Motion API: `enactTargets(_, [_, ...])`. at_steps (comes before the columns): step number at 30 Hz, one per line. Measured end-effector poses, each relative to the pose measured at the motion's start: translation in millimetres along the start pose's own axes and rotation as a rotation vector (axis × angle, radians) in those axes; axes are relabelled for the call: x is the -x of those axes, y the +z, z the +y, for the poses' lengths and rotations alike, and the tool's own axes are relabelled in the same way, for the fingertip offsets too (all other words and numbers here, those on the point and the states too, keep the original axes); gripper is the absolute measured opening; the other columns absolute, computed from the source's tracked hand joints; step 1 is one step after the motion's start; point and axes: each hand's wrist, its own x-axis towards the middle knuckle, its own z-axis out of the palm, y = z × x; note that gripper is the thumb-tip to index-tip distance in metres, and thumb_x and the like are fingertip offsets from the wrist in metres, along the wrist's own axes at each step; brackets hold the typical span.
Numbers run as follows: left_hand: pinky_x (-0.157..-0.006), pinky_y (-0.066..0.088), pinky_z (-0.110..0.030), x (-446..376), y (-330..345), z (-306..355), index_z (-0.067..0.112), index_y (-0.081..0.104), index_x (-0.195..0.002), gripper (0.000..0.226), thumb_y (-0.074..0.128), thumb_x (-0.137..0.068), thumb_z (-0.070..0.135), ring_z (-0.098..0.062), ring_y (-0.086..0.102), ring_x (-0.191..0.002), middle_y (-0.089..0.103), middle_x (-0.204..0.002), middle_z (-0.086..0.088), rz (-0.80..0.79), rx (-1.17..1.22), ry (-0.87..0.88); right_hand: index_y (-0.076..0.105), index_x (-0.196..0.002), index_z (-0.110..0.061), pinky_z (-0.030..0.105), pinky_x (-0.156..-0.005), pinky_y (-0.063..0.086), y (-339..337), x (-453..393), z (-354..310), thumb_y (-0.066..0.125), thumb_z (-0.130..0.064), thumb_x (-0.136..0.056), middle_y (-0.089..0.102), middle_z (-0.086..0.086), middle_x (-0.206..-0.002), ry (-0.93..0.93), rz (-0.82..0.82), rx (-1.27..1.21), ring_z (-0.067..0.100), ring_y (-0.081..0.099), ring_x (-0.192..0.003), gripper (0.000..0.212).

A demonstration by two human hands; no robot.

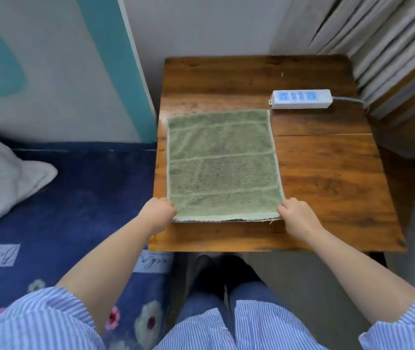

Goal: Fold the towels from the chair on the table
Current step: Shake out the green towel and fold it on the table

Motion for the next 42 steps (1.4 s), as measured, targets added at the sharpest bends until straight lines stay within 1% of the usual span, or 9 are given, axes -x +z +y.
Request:
enactTargets(6, [-0.075,0.033,-0.028,-4.1,40.7,15.1,0.013,0.056,-0.109,0.026,0.046,-0.087,0.002,-0.024,0.048,-0.106,0.054,-0.112,-0.005,0.014,0.108,-0.088,0.055,-0.048,-0.007,0.026,-0.034,0.037,36.2,3.1,-15.7,0.075,0.013,-0.005,0.053,0.008,-0.048,0.009,0.05,0.035,0.026,0.052,-0.041,0.051])
enactTargets(8, [-0.073,0.029,-0.028,-6.9,48.2,18.8,0.013,0.055,-0.11,0.028,0.046,-0.086,0.001,-0.025,0.047,-0.107,0.052,-0.114,-0.005,-0.01,0.155,-0.118,0.062,-0.07,-0.005,0.033,-0.051,0.044,42.0,0.2,-20.4,0.079,0.008,-0.034,0.06,0.012,-0.072,0.042,-0.062,0.103,0.029,0.059,-0.066,0.042])
enactTargets(10, [-0.075,0.031,-0.029,-7.7,51.8,20.4,0.012,0.054,-0.111,0.029,0.045,-0.086,0.002,-0.025,0.046,-0.109,0.048,-0.116,-0.006,-0.05,0.185,-0.113,0.057,-0.102,-0.009,0.033,-0.078,0.04,50.4,-3.7,-18.7,0.058,-0.002,-0.075,0.055,0.008,-0.107,0.099,-0.239,0.109,0.026,0.051,-0.101,0.028])
enactTargets(12, [-0.078,0.034,-0.03,-9.5,48.6,18.8,0.012,0.055,-0.111,0.029,0.043,-0.086,0.004,-0.025,0.047,-0.107,0.048,-0.114,-0.006,-0.125,0.201,-0.096,0.055,-0.107,-0.013,0.031,-0.087,0.036,47.6,-12.7,-17.6,0.044,-0.008,-0.084,0.053,0.004,-0.114,0.115,-0.361,0.098,0.024,0.047,-0.11,0.027])
enactTargets(18, [-0.048,0.034,-0.026,-37.9,7.6,-2.0,0.011,0.055,-0.102,0.022,0.039,-0.087,0.009,-0.02,0.048,-0.071,0.047,-0.078,-0.001,-0.296,0.294,-0.142,0.059,-0.092,-0.003,0.035,-0.078,0.041,24.1,-65.4,-18.6,0.054,-0.001,-0.077,0.06,0.012,-0.097,0.112,-0.085,-0.041,0.029,0.052,-0.096,0.015])
enactTargets(20, [-0.055,0.039,-0.029,-56.5,-12.5,-13.5,0.008,0.052,-0.107,0.022,0.039,-0.09,0.01,-0.026,0.055,-0.086,0.054,-0.094,-0.007,-0.127,0.368,-0.205,0.059,-0.094,0.001,0.035,-0.079,0.039,15.0,-96.4,-19.2,0.052,0.001,-0.078,0.059,0.017,-0.099,0.076,-0.015,-0.112,0.029,0.052,-0.099,0.017])
enactTargets(25, [-0.071,0.037,-0.033,-121.1,-67.9,-37.3,0.005,0.051,-0.106,0.021,0.037,-0.091,0.009,-0.029,0.049,-0.106,0.052,-0.112,-0.012,0.219,0.621,-0.376,0.036,-0.136,-0.005,0.037,-0.115,0.011,-12.8,-184.1,-11.3,0.037,-0.008,-0.09,0.028,0.01,-0.15,0.029,-0.029,-0.268,0.023,0.015,-0.141,0.046])
enactTargets(30, [-0.096,0.038,-0.04,-188.1,-95.1,-62.9,0.004,0.05,-0.119,0.03,0.036,-0.094,0.014,-0.028,0.039,-0.125,0.047,-0.133,-0.013,0.438,0.66,-0.474,0.016,-0.145,-0.016,0.04,-0.116,-0.005,-29.7,-260.7,-10.1,0.033,-0.016,-0.093,0.002,0.003,-0.157,0.002,0.009,-0.311,0.022,-0.006,-0.144,0.055])
enactTargets(42, [-0.114,-0.003,-0.041,-233.1,-34.6,-109.2,0.027,0.013,-0.147,0.056,0.03,-0.096,0.044,-0.022,-0.002,-0.145,0.006,-0.157,0.001,0.328,0.519,-0.306,0.006,-0.146,-0.026,0.036,-0.113,-0.01,13.6,-303.9,44.3,0.019,-0.044,-0.096,0.001,-0.005,-0.156,0.046,-0.024,-0.238,0.019,-0.006,-0.144,0.055])
